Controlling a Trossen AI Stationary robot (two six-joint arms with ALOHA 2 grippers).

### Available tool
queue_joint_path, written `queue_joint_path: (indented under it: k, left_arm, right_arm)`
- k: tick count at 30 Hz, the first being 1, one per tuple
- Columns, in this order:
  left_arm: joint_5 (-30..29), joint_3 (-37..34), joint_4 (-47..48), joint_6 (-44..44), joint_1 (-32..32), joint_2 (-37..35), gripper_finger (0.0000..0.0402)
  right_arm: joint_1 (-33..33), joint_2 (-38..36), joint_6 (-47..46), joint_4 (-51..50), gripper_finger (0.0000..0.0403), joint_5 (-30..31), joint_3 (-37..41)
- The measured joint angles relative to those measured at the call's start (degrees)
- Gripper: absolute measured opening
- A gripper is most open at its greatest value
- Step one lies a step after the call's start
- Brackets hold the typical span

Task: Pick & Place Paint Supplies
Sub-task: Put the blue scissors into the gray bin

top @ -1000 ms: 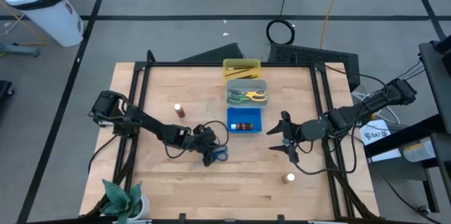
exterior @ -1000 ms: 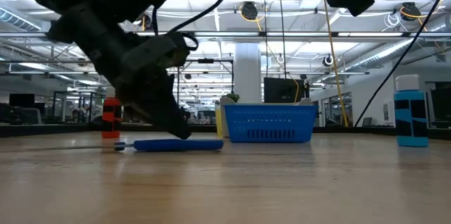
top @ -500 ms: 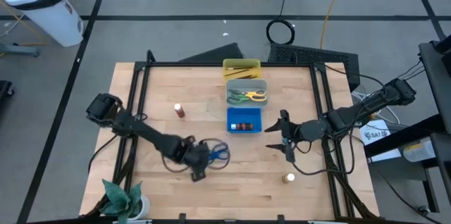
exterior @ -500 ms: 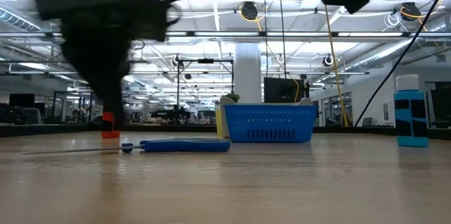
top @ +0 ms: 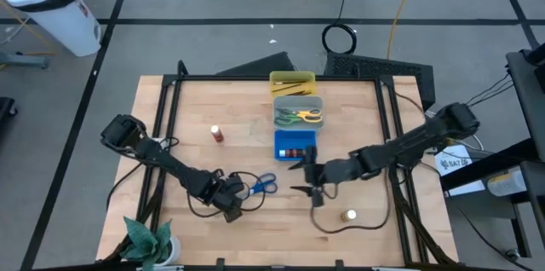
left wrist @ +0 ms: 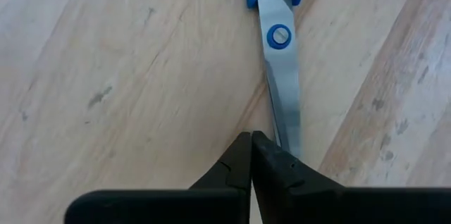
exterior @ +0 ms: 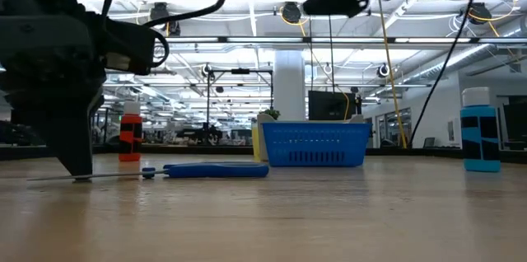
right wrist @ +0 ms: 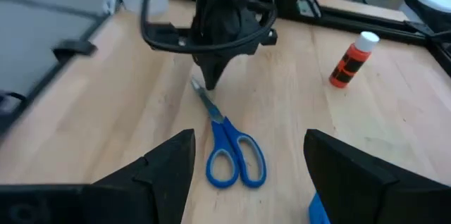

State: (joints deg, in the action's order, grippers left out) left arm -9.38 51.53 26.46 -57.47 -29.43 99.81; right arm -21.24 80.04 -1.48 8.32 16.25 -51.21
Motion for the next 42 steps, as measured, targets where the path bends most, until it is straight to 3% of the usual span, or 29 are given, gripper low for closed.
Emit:
queue_joint_path:
  k: [10, 14, 32, 42]
  left_arm:
    - [0.07, 1.33, 1.1, 1.49, 0.05, -5.4, 0.0005]
    - [-0.87, 1.2, -2.62, 2.31, -0.65, -4.1, 0.0005]
    - [0.6, 1.77, -4.66, 2.51, 0.0, 4.87, 0.0004]
    - [1.99, 1.55, -7.42, 4.85, 1.07, 5.07, 0.0007]
  right_arm:
    - [4.54, 16.05, 5.67, -4.12, 0.0249, -0.4, -11.14]
    - [6.17, 19.52, 6.69, -2.33, 0.0249, -5.94, -11.35]
    - [9.25, 22.37, 7.13, -4.4, 0.0248, -10.4, -11.37]
    - [8.01, 29.12, 8.01, -4.7, 0.021, -10.41, -11.43]
